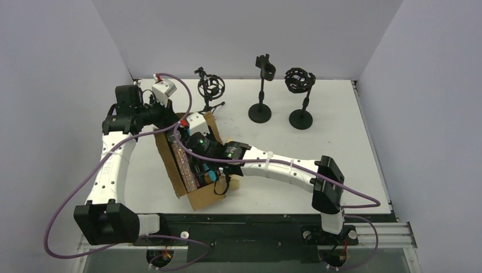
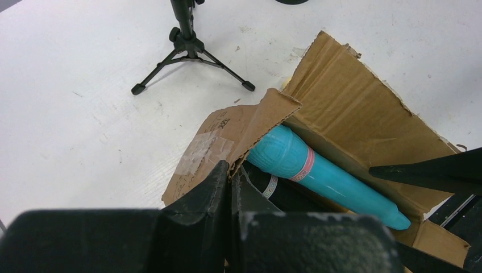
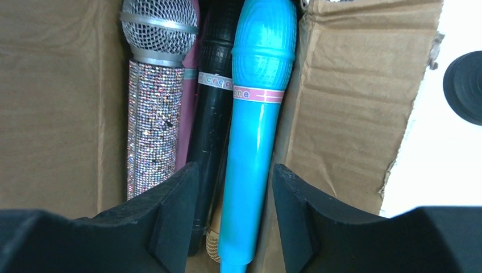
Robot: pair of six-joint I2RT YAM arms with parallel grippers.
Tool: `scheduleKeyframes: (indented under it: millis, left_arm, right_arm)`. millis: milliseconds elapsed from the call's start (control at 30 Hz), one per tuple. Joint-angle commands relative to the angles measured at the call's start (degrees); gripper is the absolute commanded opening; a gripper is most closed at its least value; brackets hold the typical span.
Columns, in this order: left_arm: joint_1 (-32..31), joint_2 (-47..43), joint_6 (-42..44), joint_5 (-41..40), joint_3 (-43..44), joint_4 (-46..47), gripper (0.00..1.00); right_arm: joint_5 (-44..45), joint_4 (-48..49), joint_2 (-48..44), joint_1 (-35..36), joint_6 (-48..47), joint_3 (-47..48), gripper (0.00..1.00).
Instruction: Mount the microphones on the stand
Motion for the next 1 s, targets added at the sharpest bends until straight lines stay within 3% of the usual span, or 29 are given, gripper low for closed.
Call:
scheduleKeyframes:
  millis: [0,433,700,767,833,867,967]
  left_arm:
    - [-0.47,-2.29,-1.88,2.75,0.99,5.8,0.0]
    - [-0.52,-2.13,-1.56,2.88,1.99,5.32,0.0]
    - [-0.52,-1.85,-1.32,3.75,2.92,5.55,0.0]
    - [-0.52,-1.79,-1.03,3.72,3.16,5.17,0.0]
    - [-0.52,-1.92,-0.88,3.76,3.31,5.11,0.0]
    - [-0.52,-2.09,-0.81,3.78,3.32,5.19,0.0]
    - [-0.53,-2.33,-0.62,3.87,3.33,5.18,0.0]
  right_arm:
    - [1.23,3.29,-0.39,-0.42,0.99,-2.8,0.47]
    - [0.34,5.14,4.39,-0.31,5.0,-4.11,0.48]
    - [-6.24,9.43,5.54,-1.17,7.65,-4.47,0.46]
    - [-7.28,9.76,5.49,-1.57,8.48,-4.25,0.42]
    - [-7.84,10.74,4.97,-1.99,8.93,-4.69,0.3]
    - [-7.88,11.01,4.62,-2.06,8.79,-5.22,0.19]
    - [-8.42,11.97,1.39,-2.13,8.76,-7.25,0.06]
